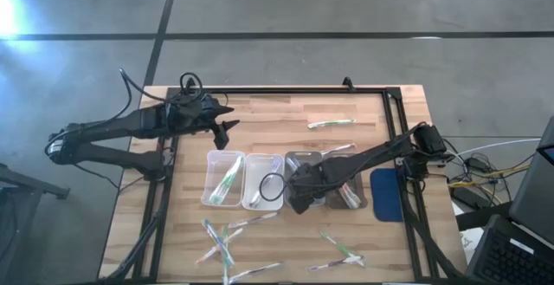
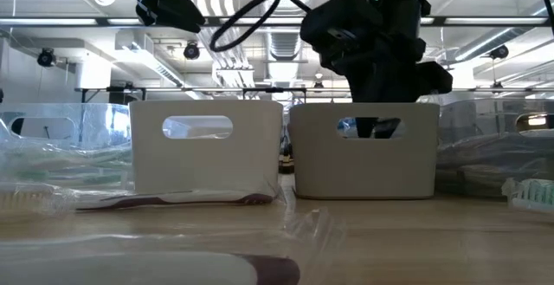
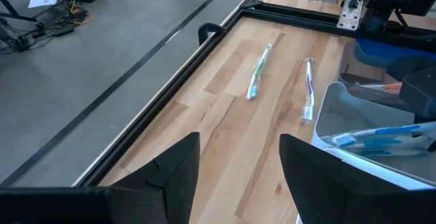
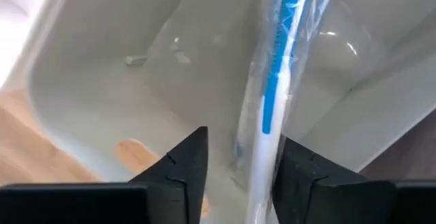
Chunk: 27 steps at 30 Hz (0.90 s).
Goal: Pick & Place Toothbrushes
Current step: Put the blue toothbrush into the gray bin, then put the purple toothbrush into the white bin
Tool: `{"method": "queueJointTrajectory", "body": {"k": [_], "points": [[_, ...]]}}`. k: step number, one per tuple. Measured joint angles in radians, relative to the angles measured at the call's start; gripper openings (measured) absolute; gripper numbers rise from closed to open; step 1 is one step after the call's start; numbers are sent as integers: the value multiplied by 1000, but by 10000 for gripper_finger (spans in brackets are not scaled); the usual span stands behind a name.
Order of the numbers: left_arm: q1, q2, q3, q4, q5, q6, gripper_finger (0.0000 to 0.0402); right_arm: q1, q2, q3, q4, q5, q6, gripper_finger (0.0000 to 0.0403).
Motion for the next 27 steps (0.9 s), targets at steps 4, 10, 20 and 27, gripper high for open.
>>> {"method": "queueJointTrajectory", "body": {"k": [4,10,20,27], "points": [[0,0,0,0,0,0,207,0,0,19,-3,0,-13,146],[0,0,0,0,0,0,207,-2,-1,37,-10,-24,-22,161],[0,0,0,0,0,0,207,-24,-49,68,-118,-17,-26,145],[0,0,0,-2,0,0,207,-55,-147,79,-147,35,-101,112]]}}
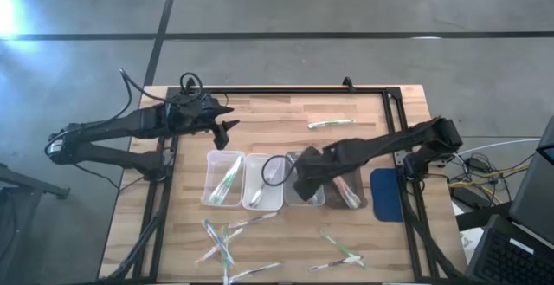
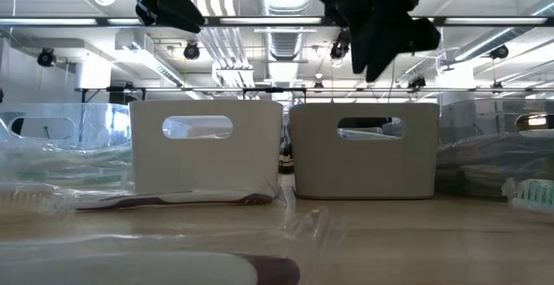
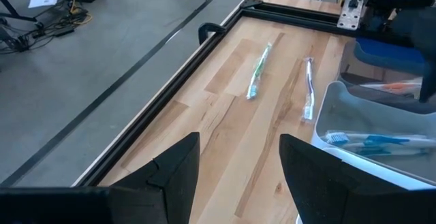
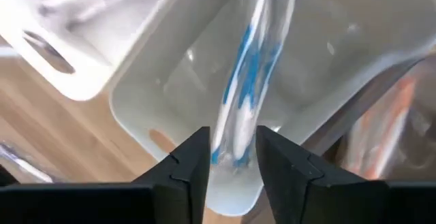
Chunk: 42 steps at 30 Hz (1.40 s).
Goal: Pick & Place Toothbrushes
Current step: Put the purple toothbrush into the white bin
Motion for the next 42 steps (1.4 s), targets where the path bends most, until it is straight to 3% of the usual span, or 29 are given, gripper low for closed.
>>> {"method": "queueJointTrajectory", "body": {"k": [13,20,29,34,42], "points": [[0,0,-5,-4,0,0,207,-155,-149,-2,-22,86,-336,52],[-1,0,-6,-4,0,0,207,-213,-201,-2,-18,86,-399,29],[0,0,-6,-4,0,0,207,-189,-213,63,-13,92,-639,9],[0,0,-6,-5,0,0,207,-155,-218,94,-23,150,-745,12],[0,0,-6,-6,0,0,207,-136,-279,96,-144,165,-714,9]]}}
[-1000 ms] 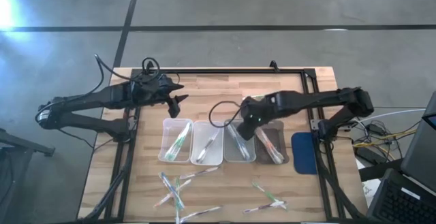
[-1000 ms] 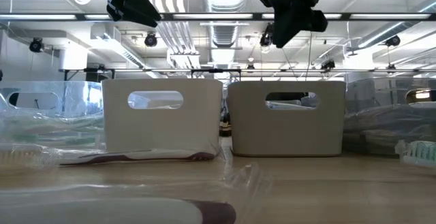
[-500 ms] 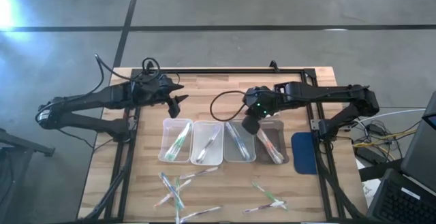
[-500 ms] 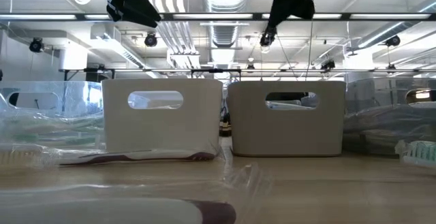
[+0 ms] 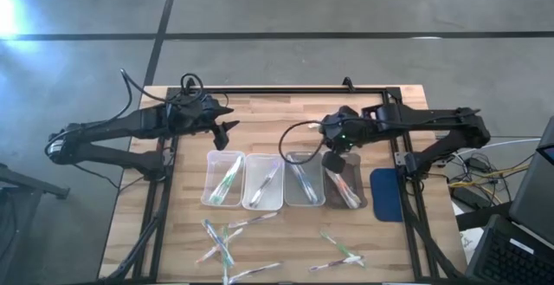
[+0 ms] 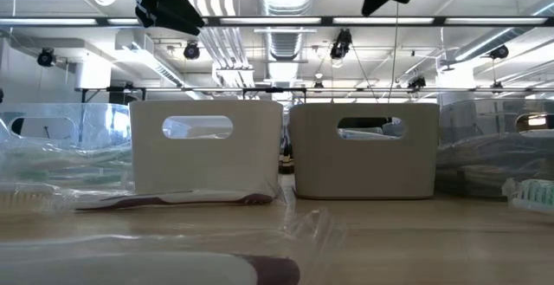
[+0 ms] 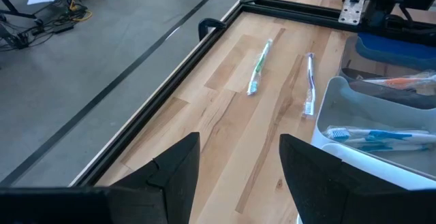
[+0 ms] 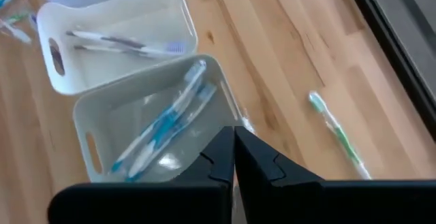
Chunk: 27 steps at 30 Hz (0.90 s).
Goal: Pick & Place Toothbrushes
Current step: Put the purple toothbrush into the white bin
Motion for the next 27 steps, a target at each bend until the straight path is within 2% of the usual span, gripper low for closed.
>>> {"method": "queueJointTrajectory", "body": {"k": [3,9,16,21,27], "points": [[0,0,0,0,0,0,207,61,-11,-12,-3,4,12,8],[0,0,0,0,0,0,207,276,16,-14,38,74,-2,8],[0,0,0,0,0,0,207,489,55,-15,112,100,4,8],[0,0,0,0,0,0,207,587,95,-23,105,97,13,8],[0,0,-4,0,0,0,207,692,178,-26,109,85,99,8]]}}
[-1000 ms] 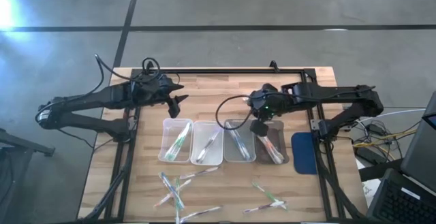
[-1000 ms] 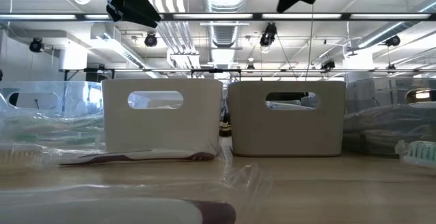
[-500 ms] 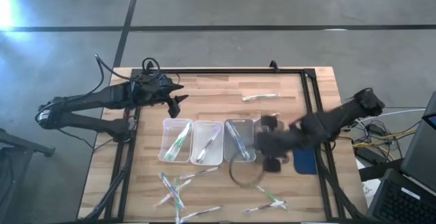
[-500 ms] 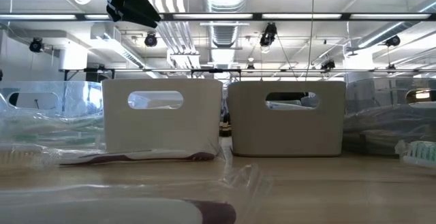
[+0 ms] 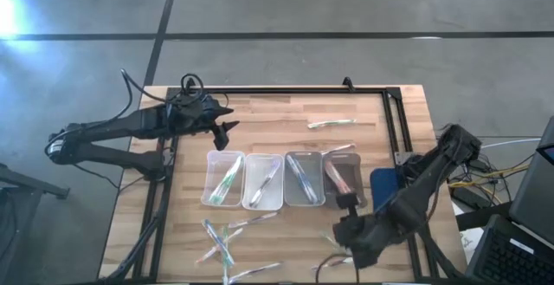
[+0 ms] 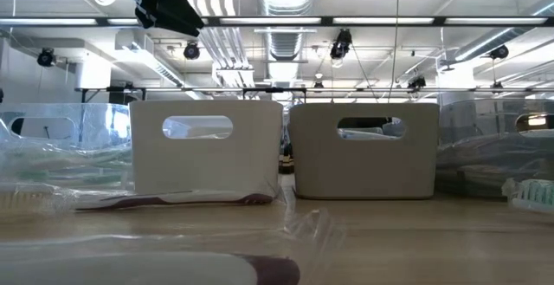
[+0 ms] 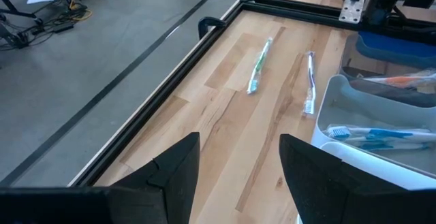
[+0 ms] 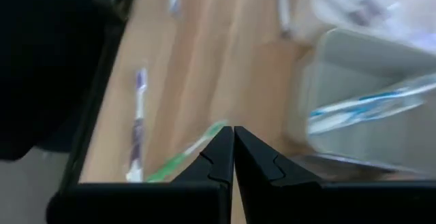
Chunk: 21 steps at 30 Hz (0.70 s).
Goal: Pick & Place Toothbrushes
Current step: Put the purple toothbrush into the white bin
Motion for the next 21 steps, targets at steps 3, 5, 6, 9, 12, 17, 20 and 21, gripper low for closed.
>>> {"method": "queueJointTrajectory", "body": {"k": [3,5,6,9,12,17,20,21], "points": [[0,0,-2,-1,0,0,207,35,47,0,6,-37,47,8],[-1,0,-2,-1,0,0,207,52,77,-1,17,-68,93,8],[-1,0,-2,-1,0,0,207,61,89,-1,28,-73,120,8],[-1,0,-2,-1,0,0,207,79,120,-1,66,-106,209,8],[-1,0,-2,-1,0,0,207,87,147,-1,103,-147,312,8],[0,0,-2,0,0,0,207,87,178,-1,110,-173,477,8],[0,0,-2,-1,0,0,207,87,207,-1,110,-184,494,8],[0,0,-2,-1,0,0,207,87,219,-1,110,-186,501,8]]}}
